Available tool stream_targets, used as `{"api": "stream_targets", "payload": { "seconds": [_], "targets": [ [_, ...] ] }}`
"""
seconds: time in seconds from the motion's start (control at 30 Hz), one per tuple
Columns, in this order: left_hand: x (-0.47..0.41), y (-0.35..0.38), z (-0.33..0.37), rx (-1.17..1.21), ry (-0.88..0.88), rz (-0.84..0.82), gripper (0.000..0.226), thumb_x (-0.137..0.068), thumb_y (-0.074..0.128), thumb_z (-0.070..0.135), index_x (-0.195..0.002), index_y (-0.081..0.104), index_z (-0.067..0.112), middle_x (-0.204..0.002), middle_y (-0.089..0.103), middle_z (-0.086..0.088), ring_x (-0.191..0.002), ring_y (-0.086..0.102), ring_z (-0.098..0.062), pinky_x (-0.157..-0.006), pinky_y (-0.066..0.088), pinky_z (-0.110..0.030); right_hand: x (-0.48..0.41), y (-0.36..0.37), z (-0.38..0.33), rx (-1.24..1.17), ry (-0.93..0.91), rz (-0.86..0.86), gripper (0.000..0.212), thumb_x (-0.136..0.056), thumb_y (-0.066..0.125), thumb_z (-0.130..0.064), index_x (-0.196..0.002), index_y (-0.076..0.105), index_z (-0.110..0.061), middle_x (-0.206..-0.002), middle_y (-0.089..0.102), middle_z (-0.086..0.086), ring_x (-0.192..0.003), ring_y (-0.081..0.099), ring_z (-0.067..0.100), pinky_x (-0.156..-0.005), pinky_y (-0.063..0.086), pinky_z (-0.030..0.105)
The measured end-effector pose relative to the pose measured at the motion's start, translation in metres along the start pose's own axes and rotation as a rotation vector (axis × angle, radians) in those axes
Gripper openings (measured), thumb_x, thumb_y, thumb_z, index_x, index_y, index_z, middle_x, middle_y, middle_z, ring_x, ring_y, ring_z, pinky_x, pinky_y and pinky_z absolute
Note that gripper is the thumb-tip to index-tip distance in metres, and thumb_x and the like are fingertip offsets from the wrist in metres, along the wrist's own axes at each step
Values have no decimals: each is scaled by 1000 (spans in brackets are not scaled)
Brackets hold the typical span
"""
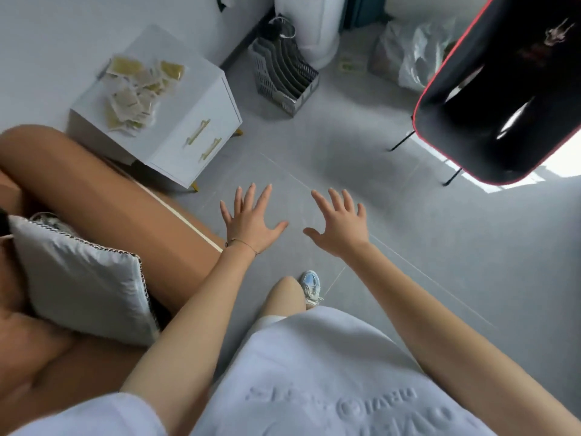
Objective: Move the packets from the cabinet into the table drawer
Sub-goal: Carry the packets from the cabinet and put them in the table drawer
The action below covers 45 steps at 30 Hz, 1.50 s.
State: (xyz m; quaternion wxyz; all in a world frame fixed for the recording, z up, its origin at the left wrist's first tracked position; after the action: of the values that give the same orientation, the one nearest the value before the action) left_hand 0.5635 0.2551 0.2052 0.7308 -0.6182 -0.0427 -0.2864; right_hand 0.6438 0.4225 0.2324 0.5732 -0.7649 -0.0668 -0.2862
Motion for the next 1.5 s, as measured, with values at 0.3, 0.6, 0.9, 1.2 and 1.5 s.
{"api": "stream_targets", "payload": {
  "seconds": [0.3, 0.6, 0.9, 1.2, 1.5],
  "targets": [
    [-64, -46, -75, 73, -178, 73, 86, -83, 51, 64, -151, 7, 34, -160, 1, -4, -147, -3, -27, -112, -2, -60, -115, -45, -72, 141, -197, -38, 81, -89, 45, -64, -152, 2, -37, -162, 7, 4, -148, 6, 30, -117, 9, 53],
    [-143, -99, -163, 133, -291, 78, 84, -84, 47, 66, -151, 6, 35, -160, -3, -2, -147, -4, -28, -112, 3, -61, -231, -90, -169, 146, -284, -35, 80, -89, 42, -66, -152, 3, -36, -161, 10, 3, -149, 6, 28, -119, 6, 54],
    [-200, -144, -240, 181, -478, 72, 83, -85, 43, 67, -150, 1, 38, -160, -5, 1, -147, -7, -25, -113, -1, -58, -324, -122, -252, 239, -397, -110, 81, -90, 39, -65, -152, -5, -36, -162, 4, 2, -149, 2, 26, -118, 6, 53],
    [-272, -176, -288, 246, -659, 74, 82, -85, 40, 68, -150, 0, 38, -160, -7, 1, -147, -7, -24, -113, 0, -59, -442, -158, -299, 326, -472, -160, 83, -89, 40, -65, -152, -6, -37, -162, 2, 1, -150, 0, 24, -119, 7, 51],
    [-327, -173, -318, 383, -852, 91, 83, -84, 41, 70, -150, 6, 35, -160, -2, -1, -148, -3, -24, -115, 0, -56, -528, -160, -339, 321, -477, -250, 78, -92, 43, -59, -153, 0, -34, -162, 6, 2, -149, 4, 25, -118, 10, 50]
  ]
}}
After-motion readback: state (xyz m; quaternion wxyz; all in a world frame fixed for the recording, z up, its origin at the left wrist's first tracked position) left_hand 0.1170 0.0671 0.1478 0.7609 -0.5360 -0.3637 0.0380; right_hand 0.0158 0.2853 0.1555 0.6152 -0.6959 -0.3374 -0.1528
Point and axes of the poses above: each hand's wrist, its own x-axis away from the middle knuckle, its own y-axis out of the palm, z = x × y, the point moved 4 cm from there along -x, towards the middle knuckle
